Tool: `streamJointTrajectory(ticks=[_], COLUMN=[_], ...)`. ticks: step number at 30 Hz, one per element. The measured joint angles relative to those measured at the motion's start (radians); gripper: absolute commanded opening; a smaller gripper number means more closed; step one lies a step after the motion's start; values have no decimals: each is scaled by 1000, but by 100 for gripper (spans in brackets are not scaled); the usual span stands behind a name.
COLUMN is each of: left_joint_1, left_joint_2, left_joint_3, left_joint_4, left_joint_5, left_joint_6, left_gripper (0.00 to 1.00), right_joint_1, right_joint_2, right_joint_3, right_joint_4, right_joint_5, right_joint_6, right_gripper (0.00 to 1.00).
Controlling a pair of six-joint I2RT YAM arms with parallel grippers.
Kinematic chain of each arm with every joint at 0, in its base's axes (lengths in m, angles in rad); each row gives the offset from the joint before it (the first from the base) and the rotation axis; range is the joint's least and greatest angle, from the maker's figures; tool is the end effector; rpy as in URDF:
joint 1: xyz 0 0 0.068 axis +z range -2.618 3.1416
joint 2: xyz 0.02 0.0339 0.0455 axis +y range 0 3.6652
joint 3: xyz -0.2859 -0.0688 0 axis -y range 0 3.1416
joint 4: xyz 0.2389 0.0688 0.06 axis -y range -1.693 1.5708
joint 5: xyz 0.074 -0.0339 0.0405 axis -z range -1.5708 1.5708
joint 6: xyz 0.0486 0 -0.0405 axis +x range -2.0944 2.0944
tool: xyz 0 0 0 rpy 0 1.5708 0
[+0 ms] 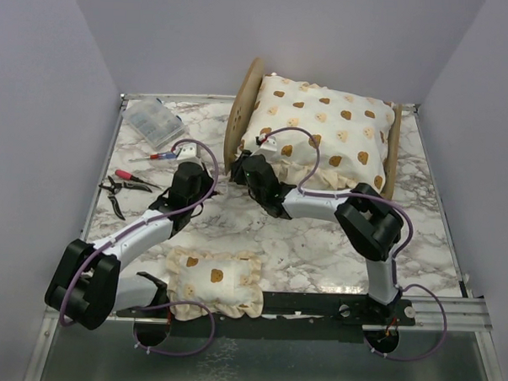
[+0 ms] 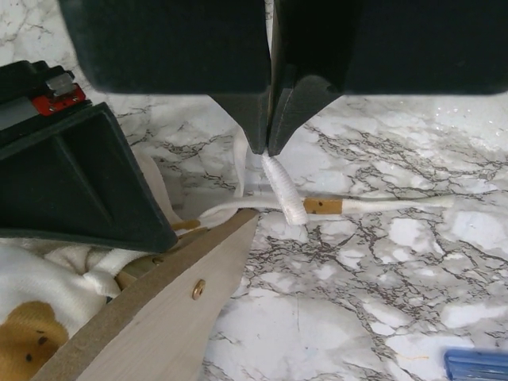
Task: Set up the pet bed
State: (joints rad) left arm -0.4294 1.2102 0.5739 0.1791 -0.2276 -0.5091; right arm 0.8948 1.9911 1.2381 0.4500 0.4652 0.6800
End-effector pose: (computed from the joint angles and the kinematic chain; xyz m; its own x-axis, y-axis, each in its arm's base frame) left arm 0.2372 -0.0965 0.2337 -0.4584 -0.3123 -0.8320 -0.0022 0.9366 -0.3504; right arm 0.3074 0.3484 0.2199 -0.4151 0.3806 -0.8263 -0.2164 0.8409 0.4961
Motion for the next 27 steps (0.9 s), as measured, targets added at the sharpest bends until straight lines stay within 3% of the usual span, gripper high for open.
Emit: streamJointTrajectory(ticks=[2, 6, 18, 27], left_joint_1=[0, 0, 0, 0], left_joint_2=[10, 24, 88, 168], left_joint_3=[2, 11, 85, 143], left_joint_4=[-2, -8, -24, -16], left_joint_5=[9, 33, 87, 247], left_joint_6=[14, 59, 354, 613], left_gripper=[0, 0, 0, 0], right_joint_1=[0, 0, -51, -98], right_joint_2=[17, 39, 8, -58], right_joint_3=[0, 0, -103, -150], right_joint_4=[11, 28, 150, 192], right_joint_5=[1, 1, -126, -302], right_joint_6=[-1, -11, -142, -251], right_gripper=[23, 2, 1, 1])
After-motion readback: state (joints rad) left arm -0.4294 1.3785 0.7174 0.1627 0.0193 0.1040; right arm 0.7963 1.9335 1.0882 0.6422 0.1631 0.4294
